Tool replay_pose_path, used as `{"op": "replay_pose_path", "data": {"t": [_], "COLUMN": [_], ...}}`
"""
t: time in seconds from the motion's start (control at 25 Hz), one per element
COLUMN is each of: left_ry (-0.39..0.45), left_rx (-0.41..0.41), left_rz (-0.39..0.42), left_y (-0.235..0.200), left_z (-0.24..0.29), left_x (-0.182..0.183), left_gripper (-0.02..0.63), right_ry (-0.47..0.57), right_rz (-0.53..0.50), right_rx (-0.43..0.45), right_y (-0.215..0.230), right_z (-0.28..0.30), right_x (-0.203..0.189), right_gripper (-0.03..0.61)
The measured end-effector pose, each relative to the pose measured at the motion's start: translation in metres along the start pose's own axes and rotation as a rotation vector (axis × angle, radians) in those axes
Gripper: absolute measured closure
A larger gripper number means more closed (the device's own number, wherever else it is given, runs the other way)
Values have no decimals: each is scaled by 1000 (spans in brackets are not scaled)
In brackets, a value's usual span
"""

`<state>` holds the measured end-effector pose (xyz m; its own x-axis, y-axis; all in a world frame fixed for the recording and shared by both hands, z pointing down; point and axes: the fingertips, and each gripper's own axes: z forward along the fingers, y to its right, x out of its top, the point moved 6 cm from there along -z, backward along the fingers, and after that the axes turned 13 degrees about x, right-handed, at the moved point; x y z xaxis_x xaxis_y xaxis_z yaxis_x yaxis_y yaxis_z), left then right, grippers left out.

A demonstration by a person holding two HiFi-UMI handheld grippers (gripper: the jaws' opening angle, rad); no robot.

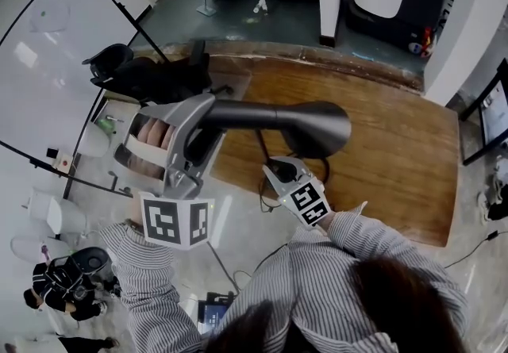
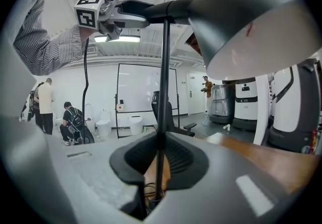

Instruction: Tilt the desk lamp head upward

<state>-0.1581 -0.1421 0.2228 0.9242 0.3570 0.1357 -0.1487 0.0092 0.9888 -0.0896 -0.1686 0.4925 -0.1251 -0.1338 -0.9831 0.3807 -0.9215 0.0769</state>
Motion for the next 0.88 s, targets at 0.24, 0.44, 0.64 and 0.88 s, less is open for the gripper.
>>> {"op": "replay_pose_path", "data": {"t": [0.24, 0.44, 0.64, 0.88], "left_ry": [-35, -63, -83, -108], "left_rx": [55, 121, 168, 224], "left_rz": [-97, -204, -317, -420], "left_y": [7, 16, 25, 35], "left_z": [-3, -7, -11, -11], "left_x": [-1, -2, -5, -6], "left_gripper": [345, 345, 345, 345], "right_ry": [-2, -26, -41, -34], "right_rz": [6, 5, 11, 11], "right_rx": [5, -5, 3, 6], "right_y": [0, 2, 0, 2], "right_z": [-1, -2, -2, -2], "right_x": [-1, -8, -8, -8], "right_gripper": [535, 535, 535, 535]}}
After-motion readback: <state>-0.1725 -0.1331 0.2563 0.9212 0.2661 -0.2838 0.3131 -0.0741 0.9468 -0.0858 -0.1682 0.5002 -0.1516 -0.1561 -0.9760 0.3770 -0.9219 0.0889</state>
